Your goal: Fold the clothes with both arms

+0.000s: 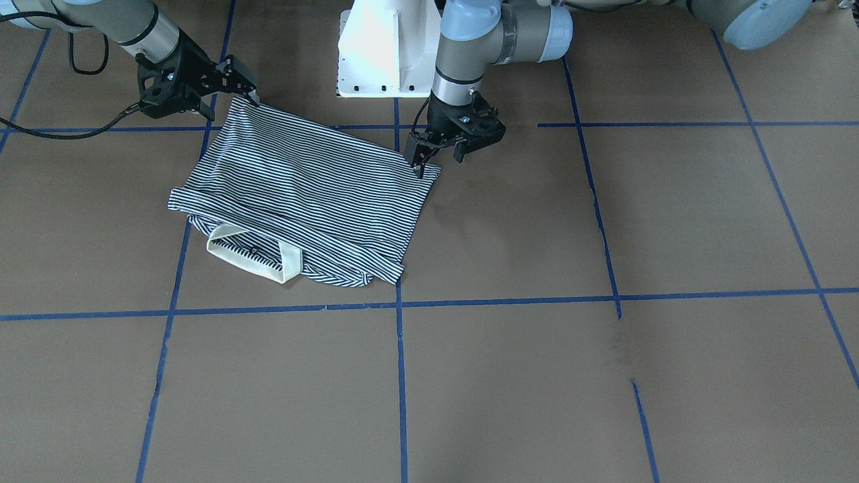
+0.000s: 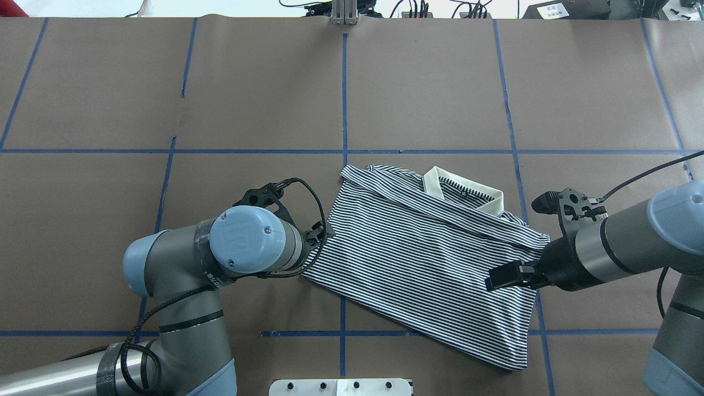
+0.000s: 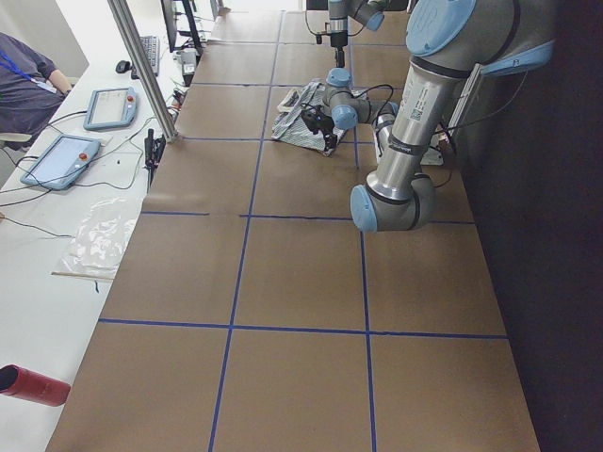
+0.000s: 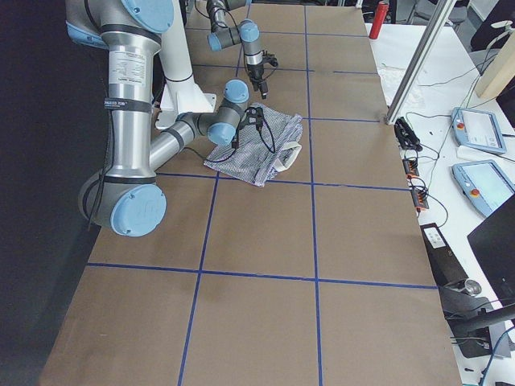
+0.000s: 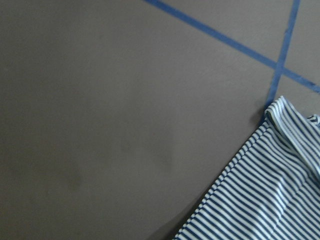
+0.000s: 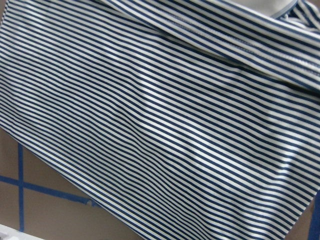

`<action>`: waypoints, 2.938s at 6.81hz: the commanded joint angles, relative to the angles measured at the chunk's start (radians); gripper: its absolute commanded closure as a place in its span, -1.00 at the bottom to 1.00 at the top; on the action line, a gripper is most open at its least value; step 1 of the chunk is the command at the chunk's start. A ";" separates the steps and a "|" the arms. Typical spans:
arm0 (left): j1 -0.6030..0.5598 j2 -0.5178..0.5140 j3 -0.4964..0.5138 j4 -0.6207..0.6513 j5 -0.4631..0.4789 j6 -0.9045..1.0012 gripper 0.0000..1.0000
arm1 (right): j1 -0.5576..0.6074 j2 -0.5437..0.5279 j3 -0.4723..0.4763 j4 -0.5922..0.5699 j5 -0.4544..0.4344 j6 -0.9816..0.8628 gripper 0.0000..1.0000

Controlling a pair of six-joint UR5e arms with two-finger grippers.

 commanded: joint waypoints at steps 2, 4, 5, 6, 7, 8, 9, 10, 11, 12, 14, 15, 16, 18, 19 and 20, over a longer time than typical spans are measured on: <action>0.015 -0.059 0.101 0.002 0.026 -0.056 -0.88 | 0.025 0.035 -0.003 -0.004 0.006 0.014 -1.00; 0.031 -0.053 0.106 0.000 0.028 -0.059 -0.77 | 0.029 0.033 -0.003 -0.004 0.009 0.014 -1.00; 0.031 -0.050 0.106 0.000 0.026 -0.058 -0.64 | 0.031 0.033 -0.003 -0.004 0.009 0.014 -1.00; 0.031 -0.048 0.105 0.000 0.026 -0.055 -0.58 | 0.034 0.035 -0.003 -0.005 0.010 0.014 -1.00; 0.043 -0.039 0.105 0.002 0.026 -0.053 -0.57 | 0.034 0.035 -0.003 -0.005 0.012 0.014 -1.00; 0.043 -0.041 0.103 0.005 0.026 -0.055 -0.42 | 0.034 0.035 -0.001 -0.005 0.014 0.014 -1.00; 0.043 -0.047 0.099 0.008 0.023 -0.056 0.07 | 0.036 0.035 -0.001 -0.005 0.017 0.014 -1.00; 0.043 -0.050 0.088 0.014 0.022 -0.056 0.80 | 0.036 0.035 0.000 -0.005 0.017 0.016 -1.00; 0.043 -0.050 0.079 0.014 0.020 -0.055 1.00 | 0.037 0.035 0.001 -0.005 0.017 0.016 -1.00; 0.043 -0.048 0.079 0.014 0.020 -0.049 1.00 | 0.036 0.036 0.001 -0.005 0.017 0.016 -1.00; 0.035 -0.047 0.077 0.014 0.019 -0.043 1.00 | 0.037 0.035 -0.001 -0.005 0.018 0.016 -1.00; -0.003 -0.044 0.079 0.017 0.020 -0.039 1.00 | 0.037 0.035 0.000 -0.005 0.018 0.016 -1.00; -0.047 -0.044 0.080 0.034 0.022 -0.038 1.00 | 0.037 0.035 -0.001 -0.005 0.018 0.016 -1.00; -0.127 -0.041 0.111 0.040 0.026 0.055 1.00 | 0.037 0.035 -0.001 -0.005 0.014 0.019 -1.00; -0.168 -0.045 0.164 0.032 0.035 0.110 1.00 | 0.039 0.036 -0.001 -0.005 0.011 0.020 -1.00; -0.211 -0.050 0.186 0.020 0.075 0.175 1.00 | 0.037 0.039 -0.004 -0.005 0.004 0.023 -1.00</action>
